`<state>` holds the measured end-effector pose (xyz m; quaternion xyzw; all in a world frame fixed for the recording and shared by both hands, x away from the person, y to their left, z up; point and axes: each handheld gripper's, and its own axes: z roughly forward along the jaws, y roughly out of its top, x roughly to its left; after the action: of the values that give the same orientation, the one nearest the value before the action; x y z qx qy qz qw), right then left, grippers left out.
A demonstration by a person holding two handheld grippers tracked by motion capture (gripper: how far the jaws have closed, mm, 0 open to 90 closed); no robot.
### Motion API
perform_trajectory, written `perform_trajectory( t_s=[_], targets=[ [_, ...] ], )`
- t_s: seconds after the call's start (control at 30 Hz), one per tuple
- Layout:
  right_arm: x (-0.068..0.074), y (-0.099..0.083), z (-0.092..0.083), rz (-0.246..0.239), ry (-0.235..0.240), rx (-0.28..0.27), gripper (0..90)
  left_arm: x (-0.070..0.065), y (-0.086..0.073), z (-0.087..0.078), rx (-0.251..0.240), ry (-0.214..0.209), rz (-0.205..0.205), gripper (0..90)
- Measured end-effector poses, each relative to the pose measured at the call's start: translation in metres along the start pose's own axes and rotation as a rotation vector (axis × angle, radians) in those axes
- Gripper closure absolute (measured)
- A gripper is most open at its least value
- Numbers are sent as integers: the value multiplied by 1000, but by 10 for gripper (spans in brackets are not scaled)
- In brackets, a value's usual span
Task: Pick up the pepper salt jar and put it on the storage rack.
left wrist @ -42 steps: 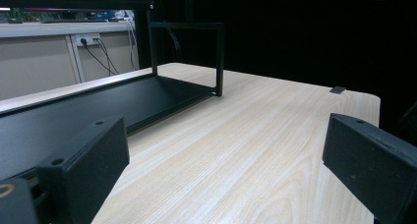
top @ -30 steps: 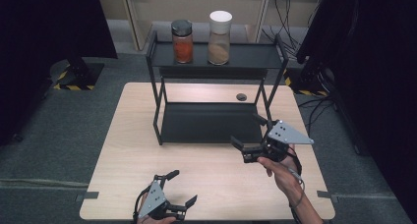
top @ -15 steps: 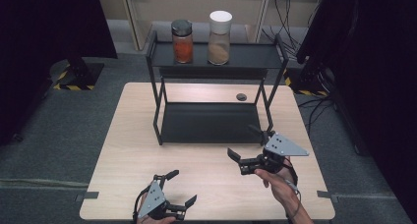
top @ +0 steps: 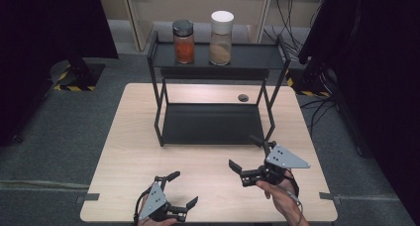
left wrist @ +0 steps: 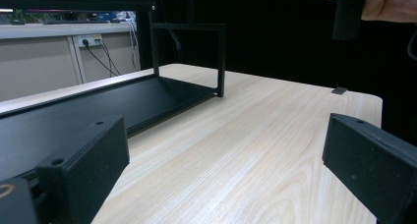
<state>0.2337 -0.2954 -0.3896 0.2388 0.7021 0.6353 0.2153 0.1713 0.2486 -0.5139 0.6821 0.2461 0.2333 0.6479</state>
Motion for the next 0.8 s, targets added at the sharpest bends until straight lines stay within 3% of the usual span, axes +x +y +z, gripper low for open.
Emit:
perform_trajectory(
  t_s=[0.8],
  targets=[
    [16, -32, -7, 24, 21, 24, 4, 0, 0, -1, -2, 3, 2, 34]
  ],
)
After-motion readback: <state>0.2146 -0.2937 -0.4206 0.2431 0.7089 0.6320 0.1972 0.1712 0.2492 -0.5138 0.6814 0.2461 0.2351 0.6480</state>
